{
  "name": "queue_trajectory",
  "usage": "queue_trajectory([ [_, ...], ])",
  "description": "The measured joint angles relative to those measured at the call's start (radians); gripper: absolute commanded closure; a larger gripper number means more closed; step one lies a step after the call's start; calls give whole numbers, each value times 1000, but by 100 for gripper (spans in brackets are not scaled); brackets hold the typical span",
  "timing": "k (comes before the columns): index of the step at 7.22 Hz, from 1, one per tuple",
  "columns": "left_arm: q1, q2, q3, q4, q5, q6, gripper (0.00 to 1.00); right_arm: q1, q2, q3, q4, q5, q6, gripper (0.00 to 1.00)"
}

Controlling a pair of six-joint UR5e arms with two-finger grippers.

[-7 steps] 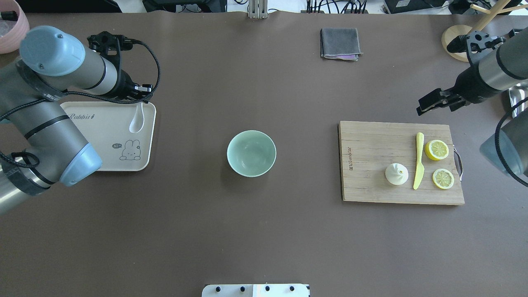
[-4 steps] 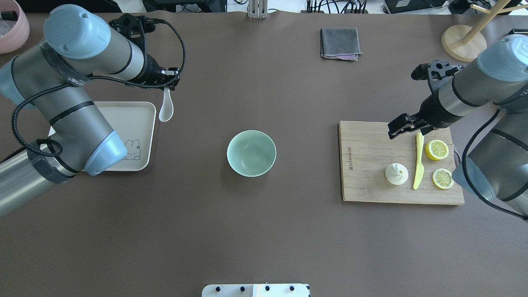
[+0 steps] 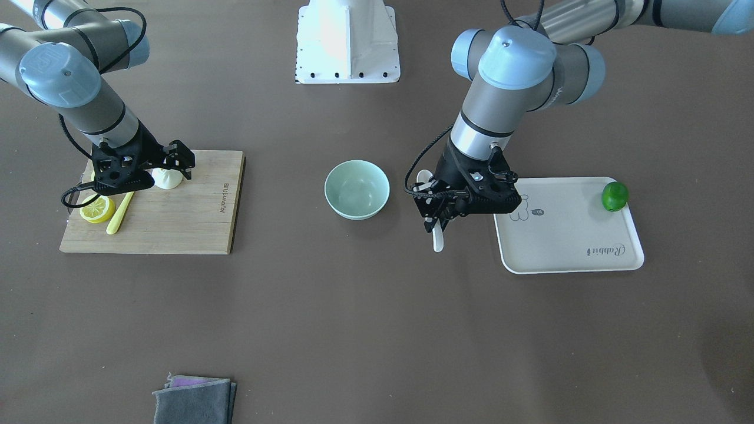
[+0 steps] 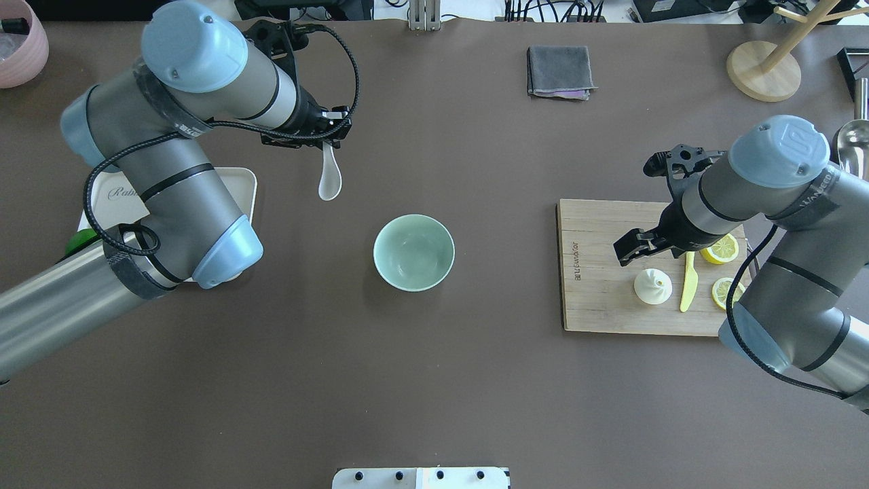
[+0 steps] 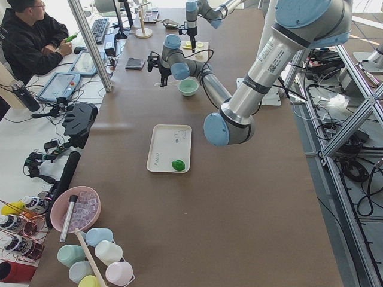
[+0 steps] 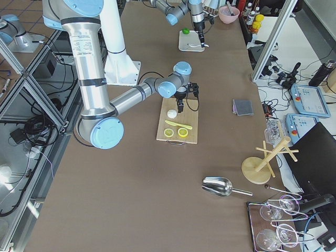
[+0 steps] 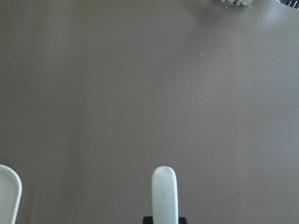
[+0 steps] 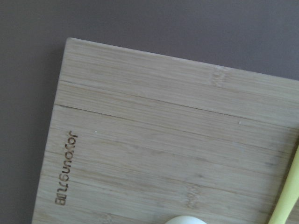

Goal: Put spoon and bun in bowl

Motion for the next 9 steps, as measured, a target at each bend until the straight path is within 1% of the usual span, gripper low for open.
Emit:
queue_trajectory([
  [1, 9, -14, 5, -2, 1, -16, 100, -4, -12, 1, 0, -1, 2, 7],
  [2, 16, -21, 9, -2, 2, -22, 100, -8, -25, 1, 0, -2, 2, 11],
  [3, 21, -25, 9, -2, 2, -24, 100, -15, -34, 0, 0, -3, 2, 19],
  [4, 22, -25, 10, -1, 2, -25, 100, -24, -41, -4, 0, -10, 2, 56],
  [5, 23, -26, 10, -1, 3, -25, 100, -37, -46, -10, 0, -22, 4, 100],
  [7, 23, -27, 10, 0, 4, -23, 100, -55, -46, -12, 0, -29, 11, 100],
  [9, 25, -38, 18, 1, 4, -32, 100, -59, -35, 12, -2, -18, 14, 100],
])
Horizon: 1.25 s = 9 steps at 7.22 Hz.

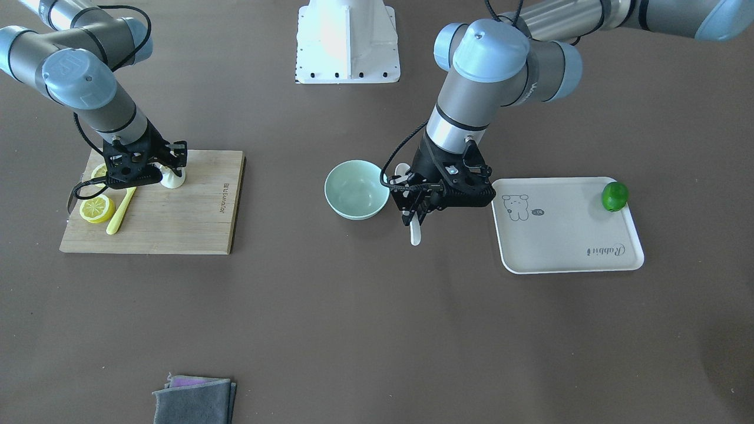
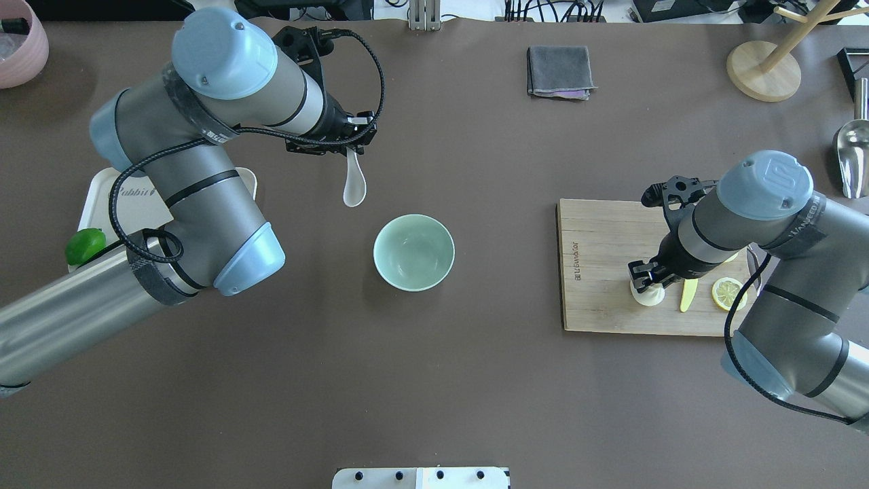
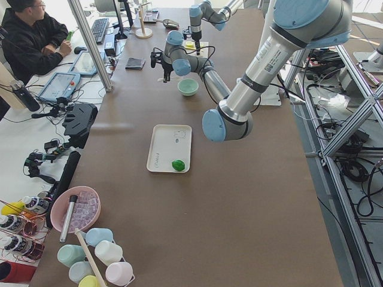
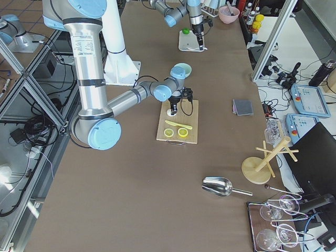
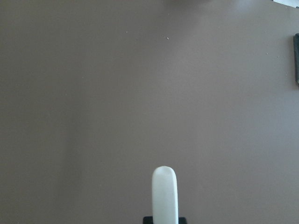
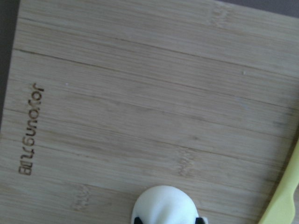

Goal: Put spoon and bun in bowl

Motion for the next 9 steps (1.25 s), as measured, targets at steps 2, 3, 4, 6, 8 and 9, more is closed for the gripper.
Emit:
queue_trajectory([
  [2, 20, -51, 59, -5, 23, -34, 100, 14, 19, 31, -9, 21, 8, 100],
  [3, 42, -83, 97, -17, 56, -55, 100, 29, 52, 36, -24, 41, 29, 100],
  [4, 68, -104, 130, -46, 91, -80, 100, 39, 88, 38, -45, 54, 51, 100],
  [6, 132, -109, 151, -86, 147, -119, 100, 54, 135, 37, -67, 62, 77, 100],
  [8, 157, -78, 128, -91, 159, -122, 100, 59, 161, 34, -72, 62, 94, 100],
  [9, 163, -57, 110, -91, 160, -121, 100, 61, 166, 34, -73, 61, 98, 100],
])
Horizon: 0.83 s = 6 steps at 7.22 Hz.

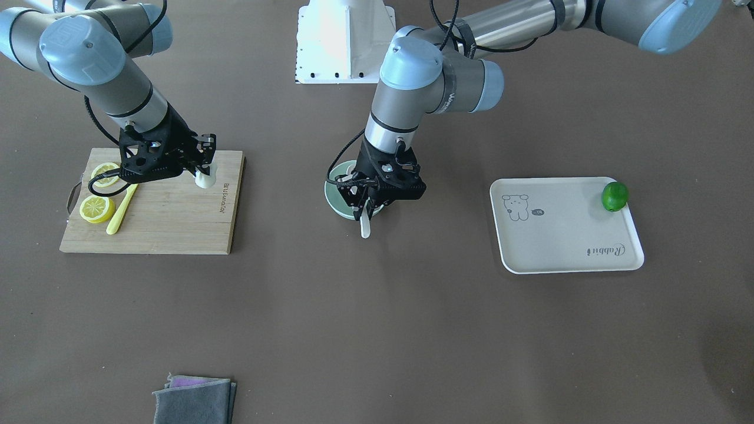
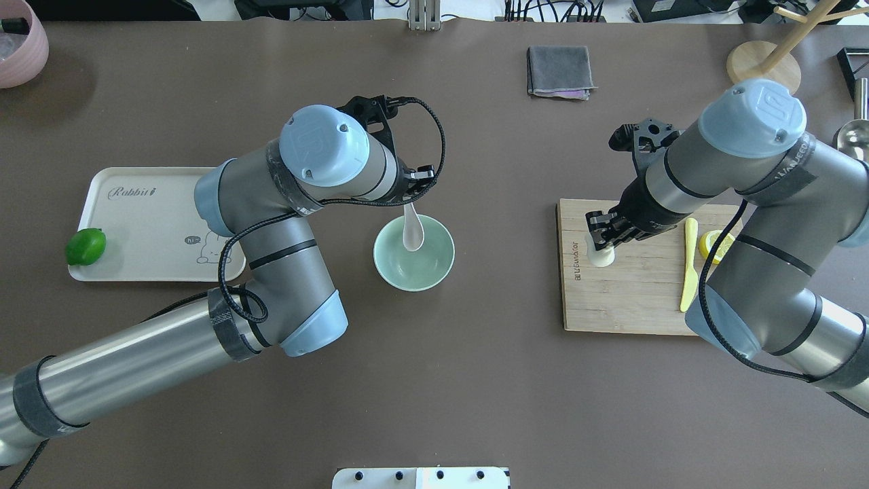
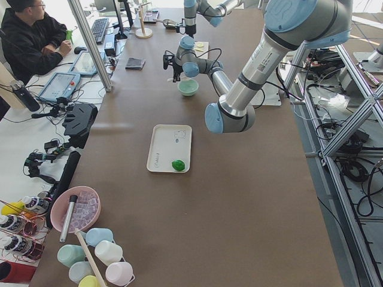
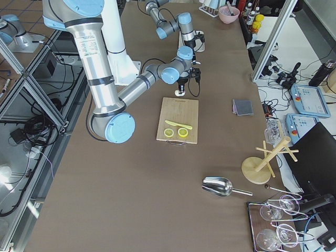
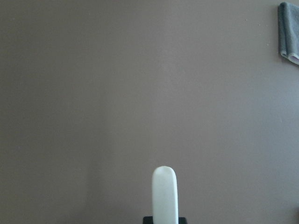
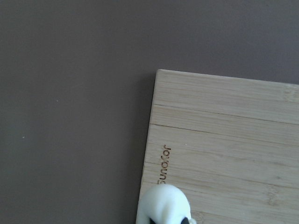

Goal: Put spoon and bun in bowl

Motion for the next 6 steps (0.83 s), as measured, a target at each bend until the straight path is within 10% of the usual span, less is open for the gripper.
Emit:
queue_trajectory([
  [4, 51, 16, -20, 5, 9, -7, 93, 1, 8, 2, 0, -2, 9, 100],
  [5, 58, 16, -20, 4, 17, -6, 4, 1, 8, 2, 0, -2, 10, 100],
  [6, 59, 17, -20, 3, 23, 1, 3, 1, 9, 2, 1, -3, 11, 100],
])
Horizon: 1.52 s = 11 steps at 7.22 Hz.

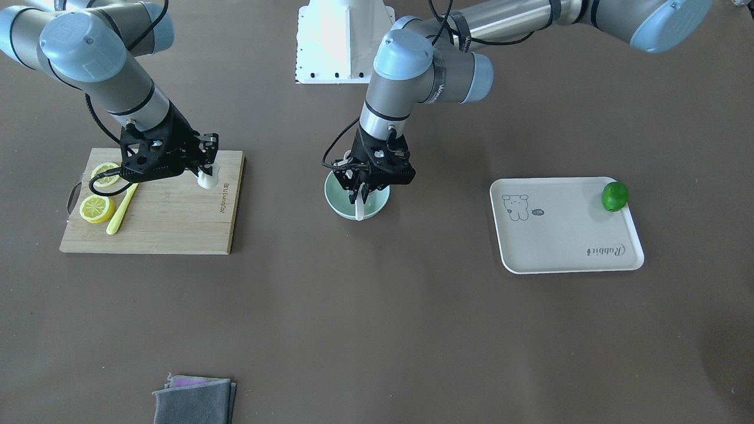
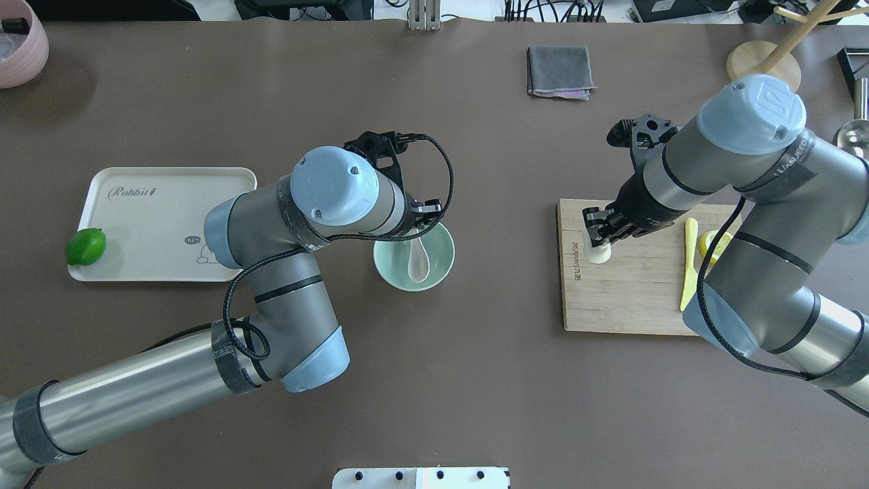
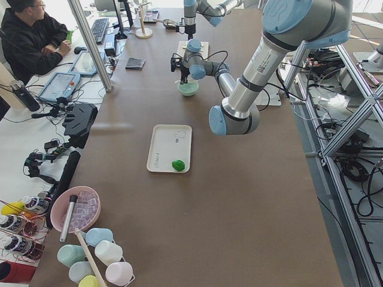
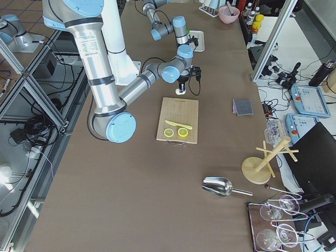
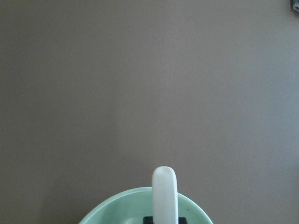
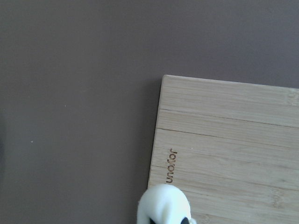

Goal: Put spoon and bun in bowl

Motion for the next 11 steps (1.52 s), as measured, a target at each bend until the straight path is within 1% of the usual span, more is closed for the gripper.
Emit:
queue_trajectory([
  [3, -26, -4, -23, 2, -2, 37, 2, -1, 19, 2, 0, -2, 24, 100],
  [5, -86, 7, -42, 29, -5, 124, 2, -18, 84, 0, -14, -8, 74, 100],
  [6, -135, 40, -70, 61, -4, 215, 2, -42, 141, -8, -39, -30, 97, 100],
  [7, -192, 92, -105, 81, -7, 320, 2, -73, 196, -19, -61, -71, 115, 100],
  [9, -297, 190, -144, 92, -35, 518, 2, -115, 280, -54, -70, -146, 127, 100],
  [10, -348, 231, -148, 93, -55, 588, 2, -122, 343, -105, -69, -169, 127, 100],
  [11, -394, 262, -149, 95, -79, 617, 2, -127, 407, -170, -63, -184, 127, 100],
])
